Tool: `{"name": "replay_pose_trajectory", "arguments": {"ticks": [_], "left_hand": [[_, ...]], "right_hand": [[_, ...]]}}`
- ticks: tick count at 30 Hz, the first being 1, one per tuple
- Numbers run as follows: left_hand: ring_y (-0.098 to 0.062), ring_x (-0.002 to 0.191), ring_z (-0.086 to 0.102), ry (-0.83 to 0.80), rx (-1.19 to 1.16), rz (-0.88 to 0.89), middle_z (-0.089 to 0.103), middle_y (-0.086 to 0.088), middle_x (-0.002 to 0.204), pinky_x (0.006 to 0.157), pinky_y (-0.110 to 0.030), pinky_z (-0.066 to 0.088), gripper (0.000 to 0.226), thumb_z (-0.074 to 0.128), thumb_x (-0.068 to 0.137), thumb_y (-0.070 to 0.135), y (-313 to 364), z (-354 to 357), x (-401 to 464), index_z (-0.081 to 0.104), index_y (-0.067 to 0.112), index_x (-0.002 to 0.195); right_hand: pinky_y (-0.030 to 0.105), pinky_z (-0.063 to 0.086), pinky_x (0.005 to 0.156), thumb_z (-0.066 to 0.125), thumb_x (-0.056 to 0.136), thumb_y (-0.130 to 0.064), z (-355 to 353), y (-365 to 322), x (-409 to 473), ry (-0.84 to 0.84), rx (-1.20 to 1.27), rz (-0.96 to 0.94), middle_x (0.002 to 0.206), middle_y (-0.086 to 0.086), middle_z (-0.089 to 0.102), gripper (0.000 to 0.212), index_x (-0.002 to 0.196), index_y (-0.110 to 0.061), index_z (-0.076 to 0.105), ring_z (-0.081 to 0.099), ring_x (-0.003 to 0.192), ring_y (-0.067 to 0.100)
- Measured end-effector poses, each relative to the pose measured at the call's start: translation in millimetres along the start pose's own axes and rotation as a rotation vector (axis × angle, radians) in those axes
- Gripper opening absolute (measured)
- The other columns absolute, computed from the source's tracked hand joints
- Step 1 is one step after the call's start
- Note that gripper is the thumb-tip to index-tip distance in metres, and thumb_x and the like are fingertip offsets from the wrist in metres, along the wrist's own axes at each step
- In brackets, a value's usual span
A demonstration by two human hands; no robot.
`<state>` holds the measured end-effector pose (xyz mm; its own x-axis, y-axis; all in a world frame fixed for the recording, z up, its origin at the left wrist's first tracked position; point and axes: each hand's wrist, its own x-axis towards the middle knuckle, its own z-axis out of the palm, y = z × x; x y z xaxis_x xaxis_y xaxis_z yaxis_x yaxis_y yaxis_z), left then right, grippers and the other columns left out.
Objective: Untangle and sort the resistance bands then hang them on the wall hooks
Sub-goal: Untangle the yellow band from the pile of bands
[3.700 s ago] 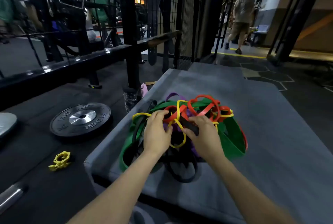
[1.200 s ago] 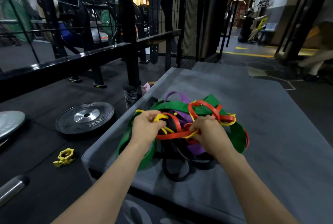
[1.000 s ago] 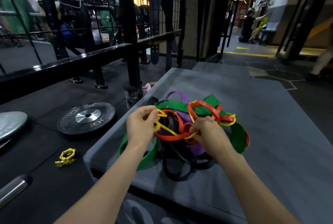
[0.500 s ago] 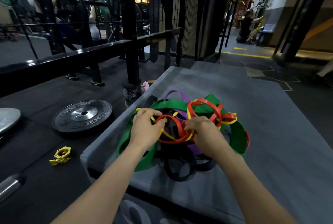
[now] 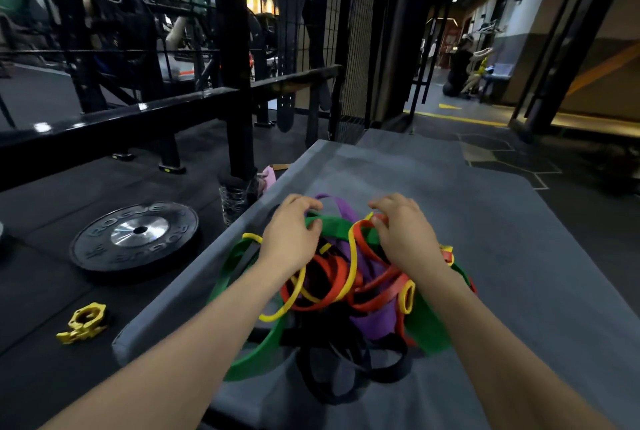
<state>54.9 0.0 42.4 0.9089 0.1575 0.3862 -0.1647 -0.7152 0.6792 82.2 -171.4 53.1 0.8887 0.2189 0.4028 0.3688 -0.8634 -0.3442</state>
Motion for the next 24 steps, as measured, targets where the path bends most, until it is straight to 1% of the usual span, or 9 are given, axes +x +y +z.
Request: {"name": "replay_pose_trajectory", "arguments": {"ticks": [3, 6, 8, 10, 12, 15, 19, 22, 24], "left_hand": [[-0.023, 0.122, 0.048, -0.178, 0.151, 0.036, 0.047, -0.001, 0.136, 0.101, -0.036, 0.040, 0.034, 0.052, 0.092, 0.020, 5, 15, 12, 0.051, 0.016, 0.126], [-0.025, 0.129, 0.041, -0.311, 0.334, 0.064, 0.044, -0.002, 0.141, 0.109, -0.038, 0.032, 0.041, 0.047, 0.094, 0.029, 3, 27, 10, 0.044, 0.019, 0.134], [-0.025, 0.131, 0.039, -0.349, 0.391, 0.065, 0.041, -0.001, 0.143, 0.112, -0.039, 0.027, 0.044, 0.046, 0.094, 0.033, 2, 27, 6, 0.041, 0.022, 0.136], [-0.026, 0.130, 0.039, -0.378, 0.396, 0.083, 0.040, -0.002, 0.140, 0.111, -0.038, 0.029, 0.047, 0.053, 0.091, 0.034, 4, 21, 2, 0.042, 0.023, 0.136], [-0.025, 0.126, 0.042, -0.363, 0.374, 0.090, 0.043, -0.002, 0.134, 0.106, -0.035, 0.035, 0.046, 0.062, 0.085, 0.033, 8, 11, -4, 0.050, 0.023, 0.129], [-0.025, 0.111, 0.054, -0.306, 0.311, 0.076, 0.056, -0.004, 0.116, 0.094, -0.033, 0.044, 0.023, 0.064, 0.084, 0.023, 14, 0, -19, 0.063, 0.017, 0.106], [-0.024, 0.097, 0.059, -0.246, 0.217, 0.003, 0.056, 0.000, 0.095, 0.083, -0.033, 0.048, 0.006, 0.060, 0.087, 0.017, 12, -3, -44, 0.063, 0.016, 0.092], [-0.022, 0.101, 0.053, -0.167, 0.214, -0.017, 0.054, -0.002, 0.101, 0.084, -0.035, 0.047, 0.008, 0.058, 0.088, 0.017, 9, 0, -55, 0.063, 0.016, 0.095], [-0.024, 0.105, 0.051, -0.122, 0.206, -0.018, 0.054, -0.004, 0.106, 0.086, -0.038, 0.046, 0.011, 0.056, 0.088, 0.017, 9, 4, -59, 0.062, 0.015, 0.098]], "right_hand": [[0.035, 0.031, 0.105, 0.043, 0.097, -0.024, 7, 2, 14, -0.135, -0.076, -0.023, 0.134, 0.007, 0.048, 0.036, 0.130, -0.013, 0.050, 0.041, 0.125, 0.028], [0.038, 0.035, 0.103, 0.040, 0.097, -0.031, 13, 9, 8, -0.247, -0.172, -0.011, 0.128, 0.008, 0.053, 0.033, 0.122, -0.015, 0.055, 0.047, 0.120, 0.031], [0.038, 0.038, 0.098, 0.043, 0.096, -0.034, 12, 13, -3, -0.254, -0.178, -0.008, 0.123, 0.005, 0.052, 0.032, 0.119, -0.016, 0.057, 0.046, 0.117, 0.028], [0.035, 0.036, 0.094, 0.045, 0.095, -0.034, 9, 15, -15, -0.224, -0.165, -0.019, 0.119, 0.004, 0.052, 0.031, 0.118, -0.018, 0.058, 0.044, 0.114, 0.025], [0.032, 0.035, 0.090, 0.045, 0.095, -0.034, 5, 14, -25, -0.195, -0.167, -0.031, 0.116, 0.003, 0.052, 0.030, 0.118, -0.019, 0.057, 0.044, 0.112, 0.023], [0.032, 0.036, 0.089, 0.045, 0.095, -0.031, 2, 13, -41, -0.162, -0.164, -0.041, 0.114, 0.003, 0.054, 0.028, 0.116, -0.019, 0.059, 0.045, 0.111, 0.023], [0.031, 0.036, 0.093, 0.052, 0.092, -0.022, 5, 14, -63, -0.084, -0.031, -0.051, 0.115, 0.004, 0.058, 0.026, 0.115, -0.015, 0.063, 0.049, 0.112, 0.025], [0.024, 0.032, 0.098, 0.053, 0.092, -0.020, 9, 17, -77, -0.028, 0.059, -0.056, 0.124, 0.002, 0.059, 0.029, 0.119, -0.014, 0.063, 0.050, 0.117, 0.022], [0.014, 0.030, 0.091, 0.053, 0.091, -0.020, 7, 17, -83, 0.060, 0.167, -0.028, 0.118, 0.003, 0.065, 0.027, 0.113, -0.011, 0.066, 0.056, 0.112, 0.019]]}}
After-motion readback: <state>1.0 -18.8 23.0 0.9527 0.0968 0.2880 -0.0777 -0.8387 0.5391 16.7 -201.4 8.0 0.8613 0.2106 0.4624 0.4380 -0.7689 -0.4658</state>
